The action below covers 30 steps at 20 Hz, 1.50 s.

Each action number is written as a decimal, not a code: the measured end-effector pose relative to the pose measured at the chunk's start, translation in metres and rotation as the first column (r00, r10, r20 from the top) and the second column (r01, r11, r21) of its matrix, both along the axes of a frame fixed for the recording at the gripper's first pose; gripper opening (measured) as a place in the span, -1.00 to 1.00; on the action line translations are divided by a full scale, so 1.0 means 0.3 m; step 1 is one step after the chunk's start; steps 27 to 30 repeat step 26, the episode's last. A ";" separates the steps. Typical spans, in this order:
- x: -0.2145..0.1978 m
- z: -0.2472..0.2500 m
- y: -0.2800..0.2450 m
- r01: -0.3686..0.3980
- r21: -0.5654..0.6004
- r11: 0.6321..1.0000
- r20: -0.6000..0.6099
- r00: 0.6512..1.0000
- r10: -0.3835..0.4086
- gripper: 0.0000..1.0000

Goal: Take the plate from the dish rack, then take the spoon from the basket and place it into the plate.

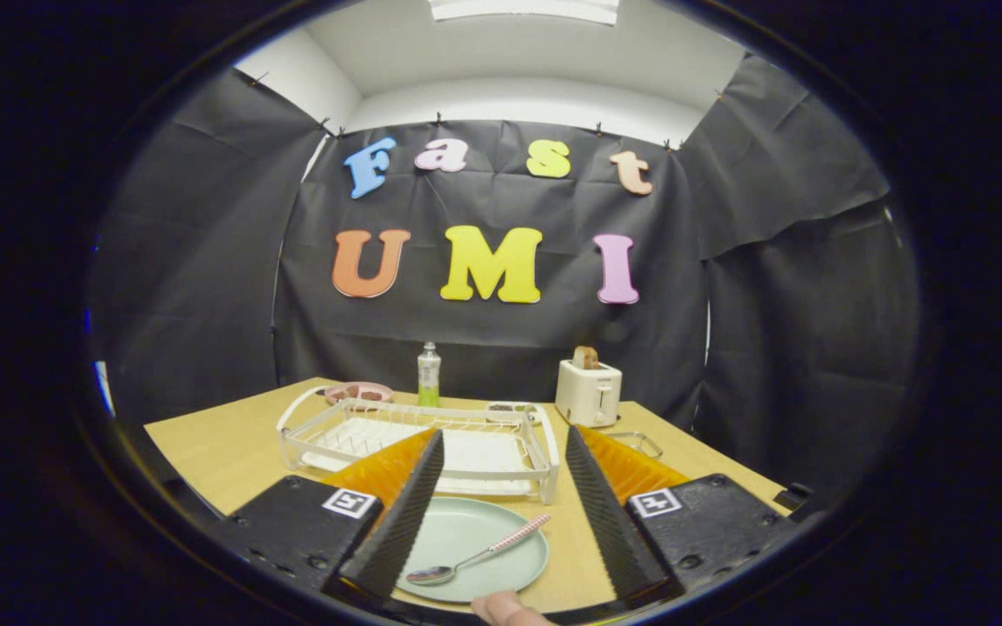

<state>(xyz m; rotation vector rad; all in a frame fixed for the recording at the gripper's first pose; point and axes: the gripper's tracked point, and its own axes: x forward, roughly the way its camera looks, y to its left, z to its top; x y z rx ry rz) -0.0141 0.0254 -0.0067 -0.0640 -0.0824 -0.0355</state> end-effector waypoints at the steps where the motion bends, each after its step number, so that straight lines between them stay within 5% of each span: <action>1: -0.010 0.015 -0.002 -0.009 0.014 1.000 -0.010 1.000 0.009 0.99; 14: -0.182 0.168 -0.154 0.045 0.067 0.997 -0.006 0.999 -0.045 1.00; 30: -0.185 0.164 -0.184 0.047 0.075 0.996 -0.001 0.999 -0.047 1.00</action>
